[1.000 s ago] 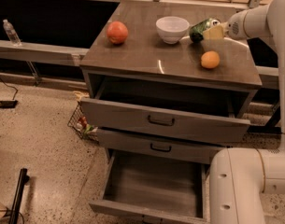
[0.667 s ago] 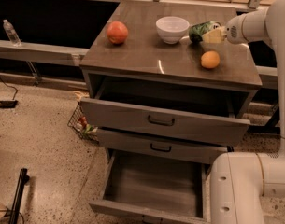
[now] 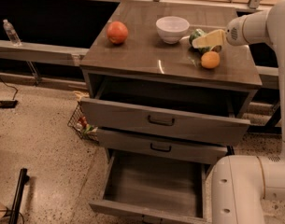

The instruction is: Pick green can from white bowl and place on counter

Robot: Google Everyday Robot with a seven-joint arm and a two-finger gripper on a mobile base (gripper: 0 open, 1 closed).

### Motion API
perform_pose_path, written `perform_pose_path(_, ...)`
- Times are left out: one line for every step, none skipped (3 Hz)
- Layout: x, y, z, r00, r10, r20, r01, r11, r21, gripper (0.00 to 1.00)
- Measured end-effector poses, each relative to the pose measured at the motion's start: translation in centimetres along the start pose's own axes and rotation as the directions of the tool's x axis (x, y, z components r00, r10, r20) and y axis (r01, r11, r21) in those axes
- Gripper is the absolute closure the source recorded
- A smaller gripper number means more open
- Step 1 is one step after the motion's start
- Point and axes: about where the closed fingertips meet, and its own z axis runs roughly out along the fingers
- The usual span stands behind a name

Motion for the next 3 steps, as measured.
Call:
perform_pose_path(-1.7, -1.9, -1.8, 0.995, 0.053, 0.087, -0.059, 0.9961, 0.066, 0.0)
perform_pose_path(-4.4, -5.1, -5.5, 0.966, 0.1, 0.237, -0.149, 0.9694, 0.195, 0.0)
perform_pose_path(-4.9, -5.5, -5.6, 0.955, 0.135, 0.266, -0.192, 0.9603, 0.202, 0.0)
